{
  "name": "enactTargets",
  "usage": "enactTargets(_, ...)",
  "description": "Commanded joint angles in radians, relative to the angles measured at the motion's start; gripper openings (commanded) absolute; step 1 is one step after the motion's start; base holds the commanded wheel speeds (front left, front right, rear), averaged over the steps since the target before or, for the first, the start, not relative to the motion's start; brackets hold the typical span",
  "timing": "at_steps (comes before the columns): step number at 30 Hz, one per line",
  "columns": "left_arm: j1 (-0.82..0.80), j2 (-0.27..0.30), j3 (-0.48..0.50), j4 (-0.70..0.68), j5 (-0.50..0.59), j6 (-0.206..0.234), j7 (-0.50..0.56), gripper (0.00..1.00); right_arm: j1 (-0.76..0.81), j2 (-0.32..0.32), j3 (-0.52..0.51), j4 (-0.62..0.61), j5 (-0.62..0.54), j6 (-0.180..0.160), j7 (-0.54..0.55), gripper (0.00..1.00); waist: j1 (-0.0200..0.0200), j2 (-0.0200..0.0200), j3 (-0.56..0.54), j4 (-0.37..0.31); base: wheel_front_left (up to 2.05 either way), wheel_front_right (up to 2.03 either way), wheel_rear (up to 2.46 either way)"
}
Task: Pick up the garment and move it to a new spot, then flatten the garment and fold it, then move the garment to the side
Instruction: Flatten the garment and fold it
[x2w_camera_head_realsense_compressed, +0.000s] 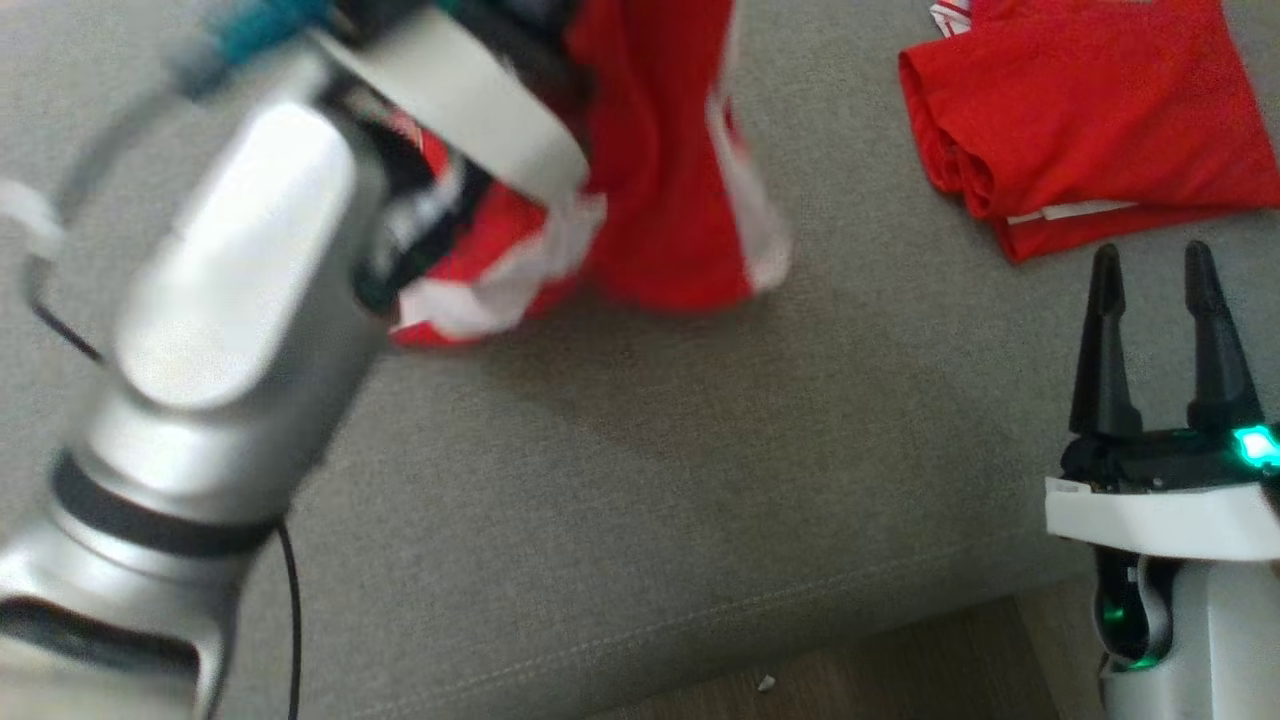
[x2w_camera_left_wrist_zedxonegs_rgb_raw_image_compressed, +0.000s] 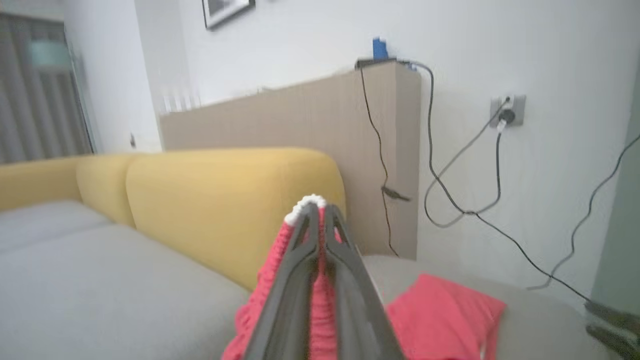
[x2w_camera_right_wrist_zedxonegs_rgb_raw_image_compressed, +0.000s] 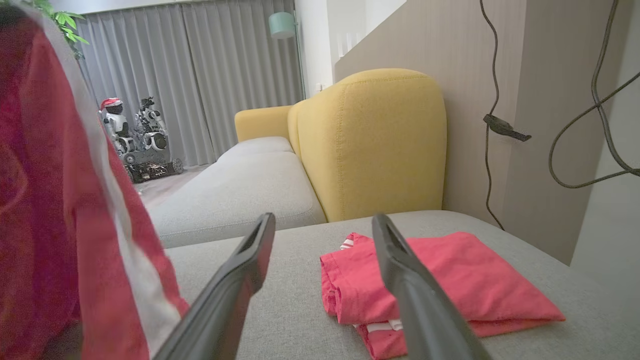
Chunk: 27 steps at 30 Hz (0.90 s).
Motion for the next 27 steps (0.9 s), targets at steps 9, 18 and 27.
enactTargets(9,0.054,0.145,0.095,-0.233,-0.165,0.006,0.091,0.0,-0.01,-0.003,0.004,-0.042,-0.012,0.003,-0.004,1.0,0.0,0.0,-0.014,0.061,0.0,0.0,0.0)
enactTargets(18,0.742,0.265,0.077,-0.348,-0.183,0.129,-0.089,0.0,0.005,-0.003,0.0,-0.022,-0.059,0.003,-0.004,1.0,0.0,0.0,0.011,0.176,0.0,0.0,0.0)
enactTargets(27,0.852,0.131,-0.05,-0.187,-0.132,0.145,-0.173,0.03,-0.019,-0.003,0.006,-0.027,-0.079,0.003,-0.004,1.0,0.0,0.0,0.009,0.243,0.0,0.0,0.0)
